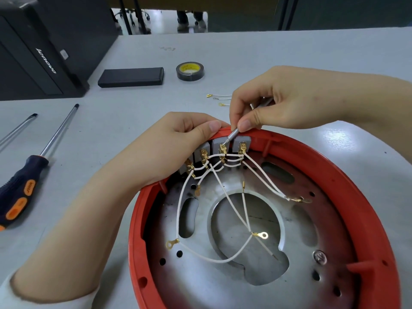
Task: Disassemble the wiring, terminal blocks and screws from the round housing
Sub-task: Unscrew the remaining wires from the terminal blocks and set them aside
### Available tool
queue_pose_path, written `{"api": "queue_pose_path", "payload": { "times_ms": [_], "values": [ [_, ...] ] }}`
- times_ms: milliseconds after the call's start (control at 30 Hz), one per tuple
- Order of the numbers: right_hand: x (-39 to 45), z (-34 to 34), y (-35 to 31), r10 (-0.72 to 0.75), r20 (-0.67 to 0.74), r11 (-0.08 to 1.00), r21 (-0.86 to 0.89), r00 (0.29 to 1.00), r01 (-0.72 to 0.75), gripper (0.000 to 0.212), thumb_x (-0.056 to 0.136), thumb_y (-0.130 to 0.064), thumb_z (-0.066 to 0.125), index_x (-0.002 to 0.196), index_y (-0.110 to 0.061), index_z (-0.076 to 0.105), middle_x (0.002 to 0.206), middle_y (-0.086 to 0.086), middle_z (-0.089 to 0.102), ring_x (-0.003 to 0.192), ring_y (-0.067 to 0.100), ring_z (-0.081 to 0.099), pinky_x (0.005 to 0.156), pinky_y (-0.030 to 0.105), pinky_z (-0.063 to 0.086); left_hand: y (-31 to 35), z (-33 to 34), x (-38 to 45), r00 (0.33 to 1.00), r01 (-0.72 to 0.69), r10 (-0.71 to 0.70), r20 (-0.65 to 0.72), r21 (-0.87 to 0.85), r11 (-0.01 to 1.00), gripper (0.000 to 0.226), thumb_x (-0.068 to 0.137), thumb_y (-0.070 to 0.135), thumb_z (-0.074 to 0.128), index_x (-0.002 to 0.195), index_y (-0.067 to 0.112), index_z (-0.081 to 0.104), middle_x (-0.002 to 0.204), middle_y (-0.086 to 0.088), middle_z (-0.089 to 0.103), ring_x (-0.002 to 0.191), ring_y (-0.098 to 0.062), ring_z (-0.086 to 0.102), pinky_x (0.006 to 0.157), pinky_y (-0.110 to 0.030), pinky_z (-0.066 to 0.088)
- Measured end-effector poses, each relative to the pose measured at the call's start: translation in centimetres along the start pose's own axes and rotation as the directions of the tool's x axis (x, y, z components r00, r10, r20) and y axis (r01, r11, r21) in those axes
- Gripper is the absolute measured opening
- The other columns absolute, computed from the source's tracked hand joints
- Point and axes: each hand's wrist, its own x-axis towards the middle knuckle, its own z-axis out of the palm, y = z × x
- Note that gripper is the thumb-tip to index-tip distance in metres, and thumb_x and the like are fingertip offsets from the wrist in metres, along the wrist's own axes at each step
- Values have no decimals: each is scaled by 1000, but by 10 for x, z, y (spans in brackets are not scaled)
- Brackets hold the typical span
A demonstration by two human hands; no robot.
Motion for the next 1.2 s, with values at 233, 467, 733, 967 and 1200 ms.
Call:
{"api": "queue_pose_path", "payload": {
  "times_ms": [233,467,733,967,1200],
  "values": [
    [-26,16,-11,36,-253,953,-283,967,-109,26,91,-53,31,100,-48,54,80,-18,58,89,9,51,89,34,35,-2,0,-1,1000,6,-6,25,-28,1000,26,99,32,47,107,29,71,94,12,75,94,-4,69,90,-27,50],
    [-41,49,-18,103,-455,937,-255,885,-240,21,94,-41,39,93,-32,58,75,-17,54,74,12,50,62,33,35,1,-1,-3,1000,13,-13,27,-4,1000,27,99,32,46,108,29,71,97,11,75,97,-9,69,94,-34,51],
    [-48,60,-15,-68,-570,901,-388,819,-196,10,87,-27,54,81,-25,62,64,-7,54,53,15,42,49,31,39,2,0,-3,1000,23,-23,14,8,1000,26,99,34,47,107,31,71,97,13,74,96,-12,70,97,-40,50],
    [-46,62,-18,-66,-560,900,-391,826,-194,13,88,-29,52,81,-24,62,64,-6,56,53,23,50,49,32,38,2,0,-3,1000,25,-25,16,0,1000,27,98,35,47,109,29,71,99,4,75,99,-21,69,98,-49,48],
    [-45,62,-21,-33,-583,899,-373,812,-231,13,86,-30,53,78,-25,62,61,-6,52,53,20,45,50,28,30,3,1,-3,1000,18,-18,22,-3,1000,27,99,32,47,109,27,71,98,12,74,97,-5,69,99,-37,47]
  ]
}}
